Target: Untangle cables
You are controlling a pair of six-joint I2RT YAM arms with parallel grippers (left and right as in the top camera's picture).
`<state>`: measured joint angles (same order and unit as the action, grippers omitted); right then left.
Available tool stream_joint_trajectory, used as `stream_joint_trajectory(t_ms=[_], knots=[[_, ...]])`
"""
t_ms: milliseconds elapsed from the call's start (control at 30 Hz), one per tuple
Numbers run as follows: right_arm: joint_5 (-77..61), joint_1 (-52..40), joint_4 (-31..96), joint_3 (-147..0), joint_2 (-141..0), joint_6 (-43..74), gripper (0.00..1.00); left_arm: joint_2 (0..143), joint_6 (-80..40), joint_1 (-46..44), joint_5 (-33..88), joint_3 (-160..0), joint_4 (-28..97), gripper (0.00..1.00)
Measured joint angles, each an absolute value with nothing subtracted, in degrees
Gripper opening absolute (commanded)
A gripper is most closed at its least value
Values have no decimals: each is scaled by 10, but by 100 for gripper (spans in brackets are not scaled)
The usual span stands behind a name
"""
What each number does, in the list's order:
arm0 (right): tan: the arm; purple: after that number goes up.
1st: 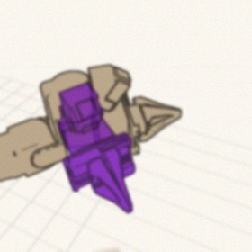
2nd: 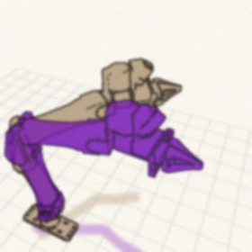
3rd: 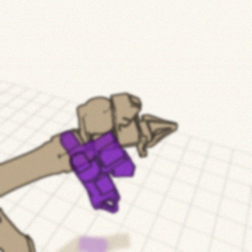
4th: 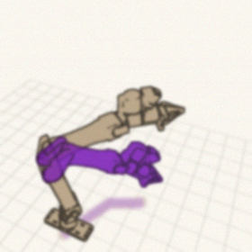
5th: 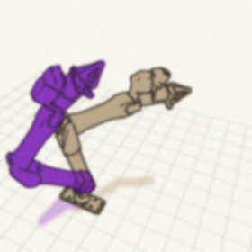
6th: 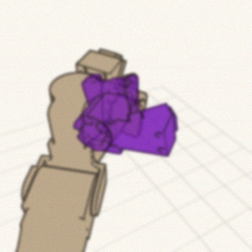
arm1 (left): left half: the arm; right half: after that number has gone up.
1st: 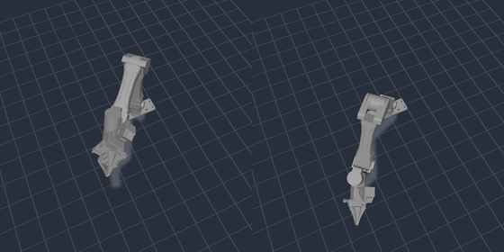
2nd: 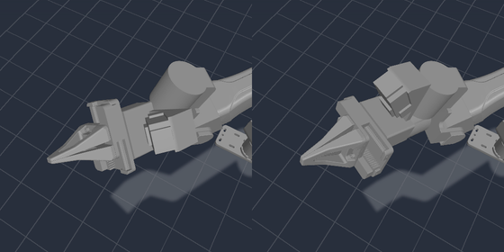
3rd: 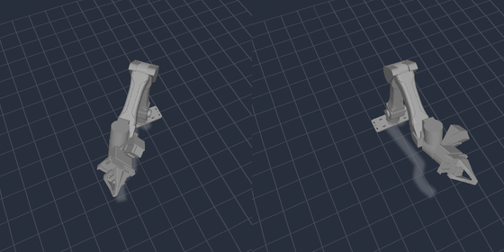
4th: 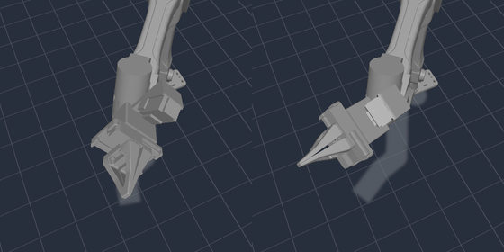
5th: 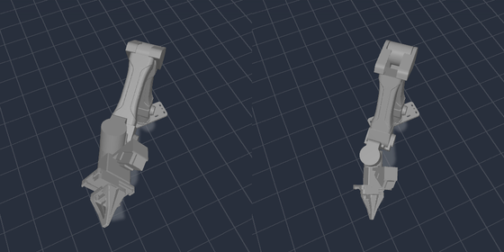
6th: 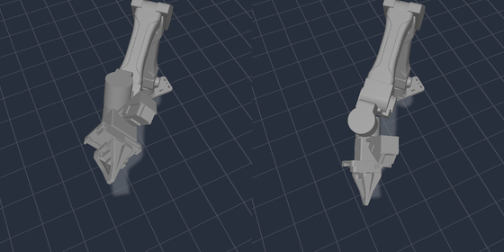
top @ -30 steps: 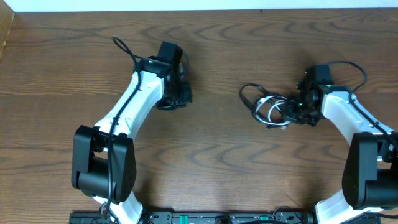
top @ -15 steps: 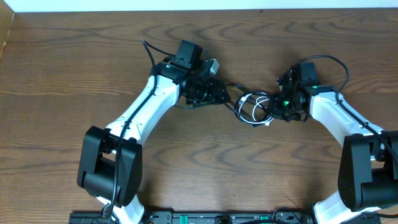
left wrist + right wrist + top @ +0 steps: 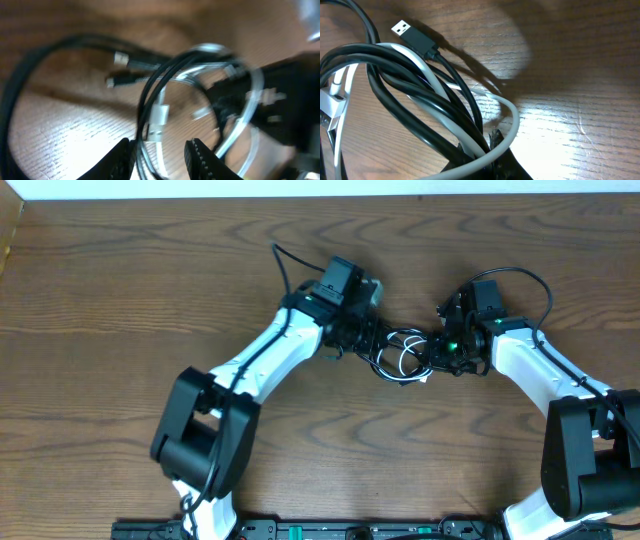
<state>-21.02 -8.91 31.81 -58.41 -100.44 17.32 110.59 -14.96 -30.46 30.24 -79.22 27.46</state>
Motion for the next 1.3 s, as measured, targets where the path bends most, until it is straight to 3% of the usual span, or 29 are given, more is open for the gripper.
stream_joint_trajectory(t_ms=[667, 767, 833, 867, 1067, 1167, 1300], knots=[[-251, -89, 273, -583, -1003, 163, 3, 1204, -107, -334, 342, -793, 326, 35], [-269, -88, 272, -583, -990, 163, 3, 1204, -109, -333, 344, -794, 324, 27], [-280, -88, 271, -582, -974, 163, 2, 1205, -119, -329, 343, -794, 316, 10], [-287, -87, 272, -582, -961, 163, 2, 1205, -127, -326, 344, -794, 313, 8], [-314, -71, 298, -580, -905, 170, 3, 1205, -172, -301, 369, -802, 300, 7], [-323, -50, 317, -580, -901, 178, 8, 1200, -181, -283, 398, -804, 298, 7], [-303, -28, 351, -579, -897, 188, 25, 1173, -182, -252, 397, -802, 304, 7]])
